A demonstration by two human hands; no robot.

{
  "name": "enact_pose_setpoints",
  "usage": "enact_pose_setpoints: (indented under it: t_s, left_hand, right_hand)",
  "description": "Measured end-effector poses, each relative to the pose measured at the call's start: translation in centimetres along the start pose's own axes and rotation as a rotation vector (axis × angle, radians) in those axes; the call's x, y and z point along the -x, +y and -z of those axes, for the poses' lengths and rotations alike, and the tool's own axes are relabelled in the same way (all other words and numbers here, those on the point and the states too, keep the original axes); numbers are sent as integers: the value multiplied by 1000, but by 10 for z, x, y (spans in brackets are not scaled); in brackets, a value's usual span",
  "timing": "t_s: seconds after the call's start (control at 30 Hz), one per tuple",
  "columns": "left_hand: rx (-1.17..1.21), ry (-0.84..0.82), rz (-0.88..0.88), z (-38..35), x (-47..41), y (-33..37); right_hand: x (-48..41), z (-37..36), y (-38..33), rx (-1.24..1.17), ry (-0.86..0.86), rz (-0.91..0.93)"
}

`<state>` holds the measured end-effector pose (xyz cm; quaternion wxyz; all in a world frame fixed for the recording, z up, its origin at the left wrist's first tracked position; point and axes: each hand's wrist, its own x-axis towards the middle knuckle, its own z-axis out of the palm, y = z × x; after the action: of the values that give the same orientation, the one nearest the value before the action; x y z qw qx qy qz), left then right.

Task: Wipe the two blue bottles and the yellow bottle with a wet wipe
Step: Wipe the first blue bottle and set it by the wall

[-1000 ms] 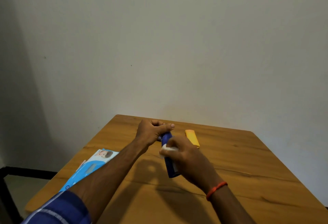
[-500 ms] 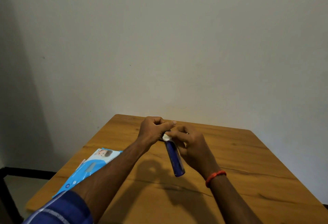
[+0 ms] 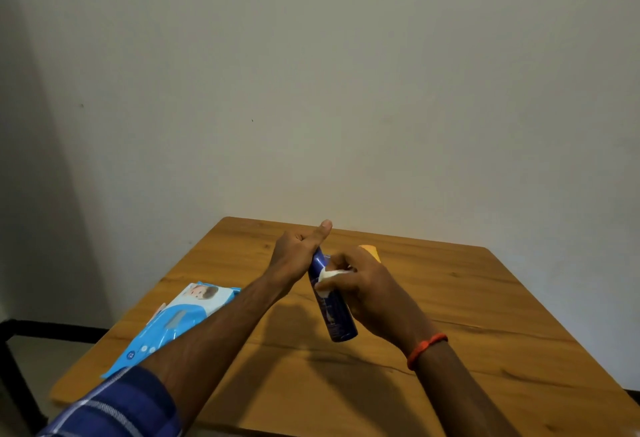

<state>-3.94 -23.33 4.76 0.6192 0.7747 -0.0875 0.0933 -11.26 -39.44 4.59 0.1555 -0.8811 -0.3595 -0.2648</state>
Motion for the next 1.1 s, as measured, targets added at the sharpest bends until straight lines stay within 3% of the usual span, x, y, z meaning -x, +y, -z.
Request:
enact_pose_setpoints:
  t_s: [0.37,0.73,0.87,0.97,1.1]
  left_hand:
    - [-62,23,78,-6,-1,-12]
    - [-10,3,91,-12,9,10]
    - [-50,27,122,-4,4,11]
    - [-80,40,136,1,0,7]
    - [-91,-3,163,-2,2,2]
  right_hand:
    - [63,-16,13,-59,-114,-109]
    - [-14,-1,4,-123,211,-273]
    - [-8,1,1,-60,82,-170]
    - [4,-3,4,-155,-33,-232]
    - [7,-8,3,-313,-10,-354]
